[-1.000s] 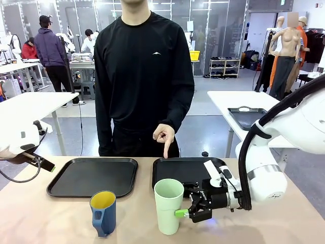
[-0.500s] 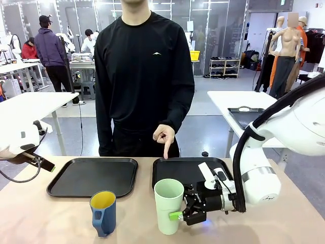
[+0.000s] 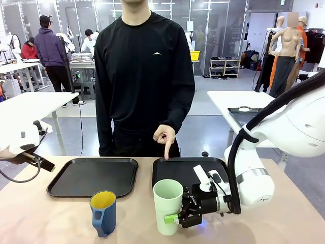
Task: Sort and store the cups by type.
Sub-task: Pick up the Reusable plastic cup.
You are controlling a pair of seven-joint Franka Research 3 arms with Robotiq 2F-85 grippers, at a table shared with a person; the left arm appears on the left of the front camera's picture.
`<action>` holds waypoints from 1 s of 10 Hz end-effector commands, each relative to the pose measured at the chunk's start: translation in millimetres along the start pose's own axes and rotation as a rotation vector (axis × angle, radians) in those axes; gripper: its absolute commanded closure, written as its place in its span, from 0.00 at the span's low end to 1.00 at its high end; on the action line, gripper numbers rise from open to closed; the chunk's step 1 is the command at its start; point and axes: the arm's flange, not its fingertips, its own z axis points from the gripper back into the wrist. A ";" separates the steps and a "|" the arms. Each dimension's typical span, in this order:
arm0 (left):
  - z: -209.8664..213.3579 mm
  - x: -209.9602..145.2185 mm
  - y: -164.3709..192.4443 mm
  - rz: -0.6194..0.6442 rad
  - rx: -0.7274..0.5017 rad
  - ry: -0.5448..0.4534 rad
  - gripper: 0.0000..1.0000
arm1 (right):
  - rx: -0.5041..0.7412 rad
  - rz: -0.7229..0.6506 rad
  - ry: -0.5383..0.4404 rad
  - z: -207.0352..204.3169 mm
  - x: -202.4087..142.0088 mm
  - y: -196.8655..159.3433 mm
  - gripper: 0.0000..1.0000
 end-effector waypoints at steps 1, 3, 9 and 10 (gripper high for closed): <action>0.2 -0.2 1.1 -0.005 0.004 -0.002 0.00 | -0.014 0.058 -0.039 -3.2 -29.2 8.5 0.16; 0.2 -0.2 1.1 -0.005 0.004 -0.002 0.00 | -0.020 0.055 -0.044 -0.8 -30.2 9.8 0.32; 0.2 -0.2 1.1 -0.005 0.004 -0.002 0.00 | -0.018 0.121 0.028 -6.1 14.6 47.0 0.57; 0.2 -0.2 1.1 -0.005 0.004 -0.002 0.00 | -0.013 0.132 0.035 -7.4 20.6 51.4 0.57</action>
